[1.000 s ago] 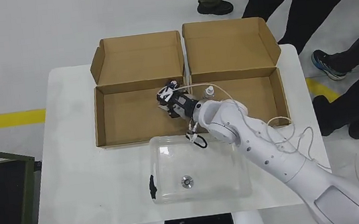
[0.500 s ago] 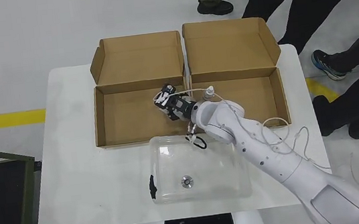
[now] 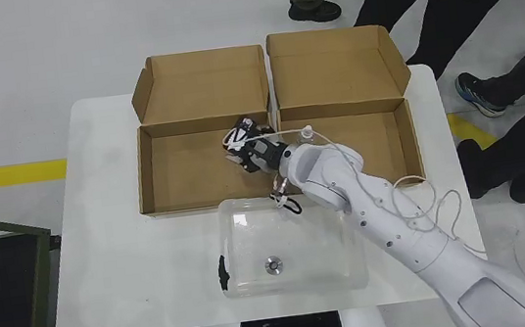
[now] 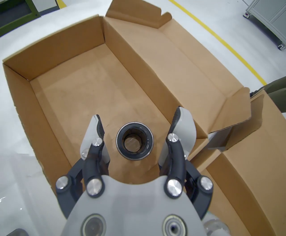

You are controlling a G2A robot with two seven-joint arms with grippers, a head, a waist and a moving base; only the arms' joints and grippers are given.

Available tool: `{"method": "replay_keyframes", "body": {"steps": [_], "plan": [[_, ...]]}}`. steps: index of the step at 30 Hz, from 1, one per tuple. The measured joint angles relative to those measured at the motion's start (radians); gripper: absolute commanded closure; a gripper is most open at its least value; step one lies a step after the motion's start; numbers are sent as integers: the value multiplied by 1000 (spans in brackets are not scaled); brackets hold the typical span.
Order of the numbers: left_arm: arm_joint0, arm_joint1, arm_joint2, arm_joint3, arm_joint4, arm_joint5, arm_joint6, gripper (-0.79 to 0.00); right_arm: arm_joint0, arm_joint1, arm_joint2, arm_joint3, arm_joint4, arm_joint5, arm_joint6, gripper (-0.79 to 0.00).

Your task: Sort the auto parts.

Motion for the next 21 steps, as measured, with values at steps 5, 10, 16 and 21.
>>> {"method": "replay_keyframes", "body": {"steps": [5, 10, 16, 21], "plan": [[0, 0, 0, 0, 0, 0, 0, -785, -52, 17, 54, -114, -7, -56, -8, -585], [0, 0, 0, 0, 0, 0, 0, -785, -129, 37, 112, -247, -20, -93, 4, -631], [0, 0, 0, 0, 0, 0, 0, -785, -222, 62, 168, -387, -33, -205, 5, -702], [0, 0, 0, 0, 0, 0, 0, -785, -287, 82, 209, -465, -24, -327, 16, -760]]}}
